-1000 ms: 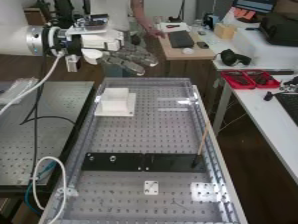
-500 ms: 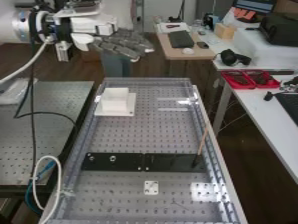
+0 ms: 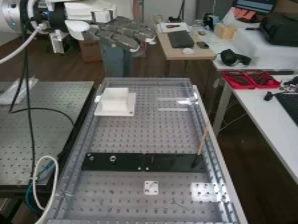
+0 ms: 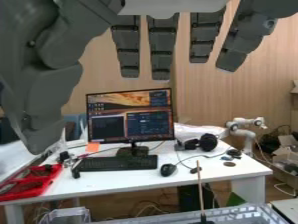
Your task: Grab the bearing and place it in the white container
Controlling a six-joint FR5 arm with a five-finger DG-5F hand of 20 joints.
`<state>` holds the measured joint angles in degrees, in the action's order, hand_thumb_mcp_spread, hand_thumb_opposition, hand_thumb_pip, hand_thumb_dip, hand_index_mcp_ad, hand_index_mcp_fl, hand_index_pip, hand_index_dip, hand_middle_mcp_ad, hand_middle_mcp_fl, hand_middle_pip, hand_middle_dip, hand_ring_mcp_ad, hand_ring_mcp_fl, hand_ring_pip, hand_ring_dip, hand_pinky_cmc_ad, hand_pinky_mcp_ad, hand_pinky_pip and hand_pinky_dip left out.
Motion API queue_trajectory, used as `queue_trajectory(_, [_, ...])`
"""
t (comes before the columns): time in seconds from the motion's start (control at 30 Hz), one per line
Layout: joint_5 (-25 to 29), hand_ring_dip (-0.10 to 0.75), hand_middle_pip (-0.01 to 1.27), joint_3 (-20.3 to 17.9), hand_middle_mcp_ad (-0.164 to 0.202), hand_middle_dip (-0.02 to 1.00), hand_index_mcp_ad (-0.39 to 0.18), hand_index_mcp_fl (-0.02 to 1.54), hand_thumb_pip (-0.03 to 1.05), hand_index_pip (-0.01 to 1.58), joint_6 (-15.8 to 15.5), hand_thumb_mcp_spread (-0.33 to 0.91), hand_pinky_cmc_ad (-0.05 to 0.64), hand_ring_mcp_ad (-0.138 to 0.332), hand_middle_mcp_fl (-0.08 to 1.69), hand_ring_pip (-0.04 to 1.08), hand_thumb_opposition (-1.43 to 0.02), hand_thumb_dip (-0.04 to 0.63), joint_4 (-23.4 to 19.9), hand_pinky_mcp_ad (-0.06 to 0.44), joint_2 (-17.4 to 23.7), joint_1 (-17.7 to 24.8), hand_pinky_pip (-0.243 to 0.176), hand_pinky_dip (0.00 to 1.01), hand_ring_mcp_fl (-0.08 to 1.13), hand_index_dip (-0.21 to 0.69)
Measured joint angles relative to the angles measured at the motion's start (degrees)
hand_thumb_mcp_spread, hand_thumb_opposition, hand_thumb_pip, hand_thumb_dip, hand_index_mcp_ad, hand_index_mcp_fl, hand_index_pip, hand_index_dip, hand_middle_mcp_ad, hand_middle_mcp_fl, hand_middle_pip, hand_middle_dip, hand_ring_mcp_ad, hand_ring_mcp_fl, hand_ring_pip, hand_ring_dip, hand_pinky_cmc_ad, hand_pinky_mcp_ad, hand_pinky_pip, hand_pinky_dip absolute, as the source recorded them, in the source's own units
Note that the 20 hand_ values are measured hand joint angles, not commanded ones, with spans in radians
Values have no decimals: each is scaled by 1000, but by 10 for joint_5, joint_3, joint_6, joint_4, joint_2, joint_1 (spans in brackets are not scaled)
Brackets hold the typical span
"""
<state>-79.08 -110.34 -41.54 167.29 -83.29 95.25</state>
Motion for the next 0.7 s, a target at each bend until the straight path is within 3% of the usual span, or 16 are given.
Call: queue_trajectory(0.7, [-42,58,126,22,65,220,-56,234,459,87,19,272,325,185,199,103,-731,161,5,237,-14,-32,-42,188,17,215])
